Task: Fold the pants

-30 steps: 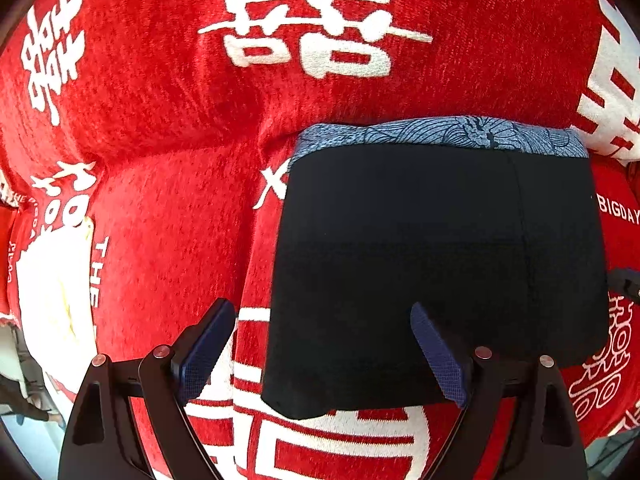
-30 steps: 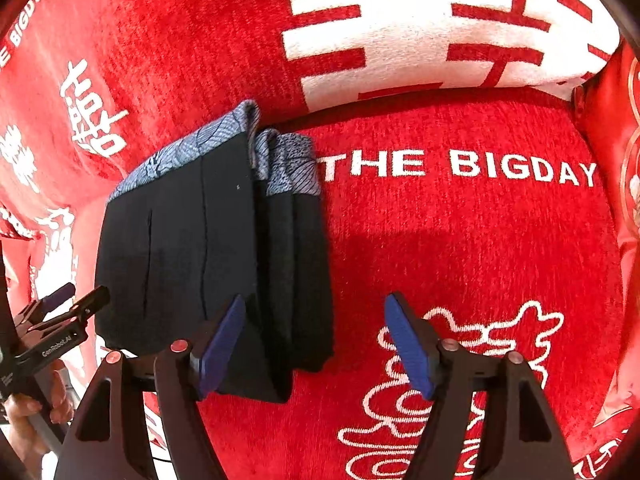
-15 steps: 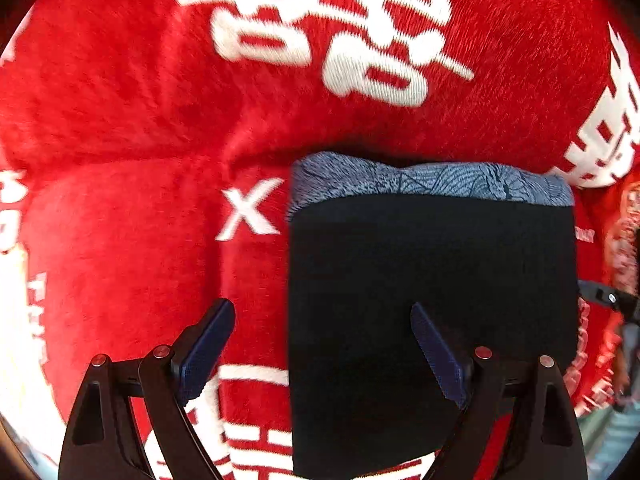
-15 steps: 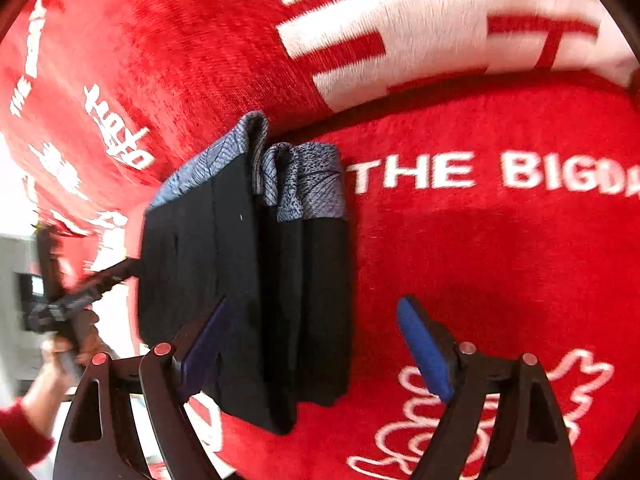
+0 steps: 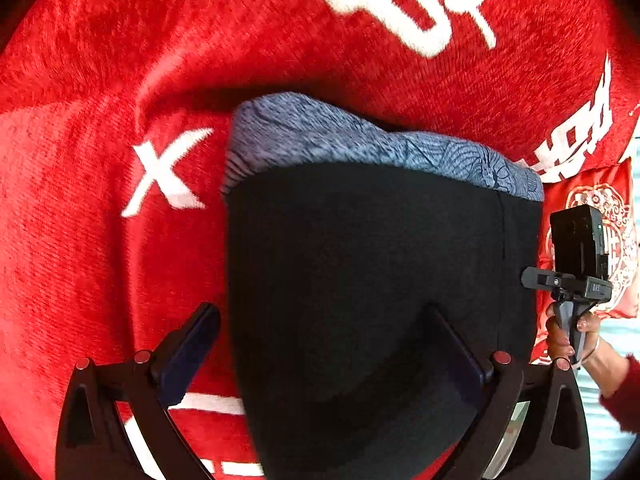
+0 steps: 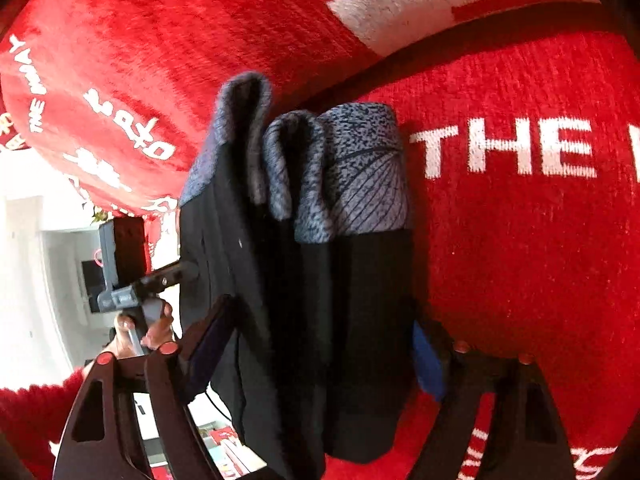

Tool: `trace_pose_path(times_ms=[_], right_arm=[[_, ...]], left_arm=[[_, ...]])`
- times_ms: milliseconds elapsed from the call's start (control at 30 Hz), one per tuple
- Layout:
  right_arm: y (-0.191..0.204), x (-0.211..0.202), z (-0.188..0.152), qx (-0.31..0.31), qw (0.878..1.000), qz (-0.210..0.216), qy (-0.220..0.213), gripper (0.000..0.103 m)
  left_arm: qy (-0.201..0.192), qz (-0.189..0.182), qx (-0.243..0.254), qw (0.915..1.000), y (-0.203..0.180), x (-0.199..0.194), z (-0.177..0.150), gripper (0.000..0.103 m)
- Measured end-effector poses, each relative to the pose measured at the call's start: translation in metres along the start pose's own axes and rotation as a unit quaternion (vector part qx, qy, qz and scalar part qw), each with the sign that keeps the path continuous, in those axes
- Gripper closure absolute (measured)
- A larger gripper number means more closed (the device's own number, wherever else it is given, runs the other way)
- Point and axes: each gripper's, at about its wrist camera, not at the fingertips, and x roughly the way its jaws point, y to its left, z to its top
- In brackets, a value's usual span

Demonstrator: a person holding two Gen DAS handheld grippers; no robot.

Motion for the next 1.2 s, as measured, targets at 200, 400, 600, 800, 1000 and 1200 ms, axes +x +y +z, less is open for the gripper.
trace_pose_path(times_ms=[200, 400, 600, 800, 1000, 1200], right_arm=[[0.015, -0.01, -0.007, -0.006, 1.0, 0.018, -0.007, 0.056], [0.033, -0.032, -0.021, -0.02, 0.998, 0.061, -0.009, 0.063], [0.043, -0.048, -0.067, -0.025, 0.997, 0.077, 0.012, 0.063], [0.03, -0.043, -0.114, -0.003, 0.998, 0.055, 0.004, 0.063], [0.01, -0.018, -0.138, 0.004, 0.999, -0.024, -0.027, 0.047], [0.032, -0.028, -0.149, 0.012, 0.991, -0.122, -0.055, 0.035]], left_arm=[[-0.041, 0.014, 0.024, 0.9988, -0.033, -0.018, -0.011, 0.038], [-0.057, 0.025, 0.005, 0.9981, -0.045, -0.042, -0.026, 0.045], [-0.054, 0.038, 0.001, 0.9978, -0.074, -0.06, -0.073, 0.045], [-0.035, 0.042, 0.008, 0.9985, -0.08, -0.045, -0.117, 0.045], [-0.056, 0.067, 0.005, 0.9961, -0.061, -0.026, -0.14, 0.021], [-0.065, 0.157, 0.013, 0.9853, -0.074, -0.04, -0.152, 0.014]])
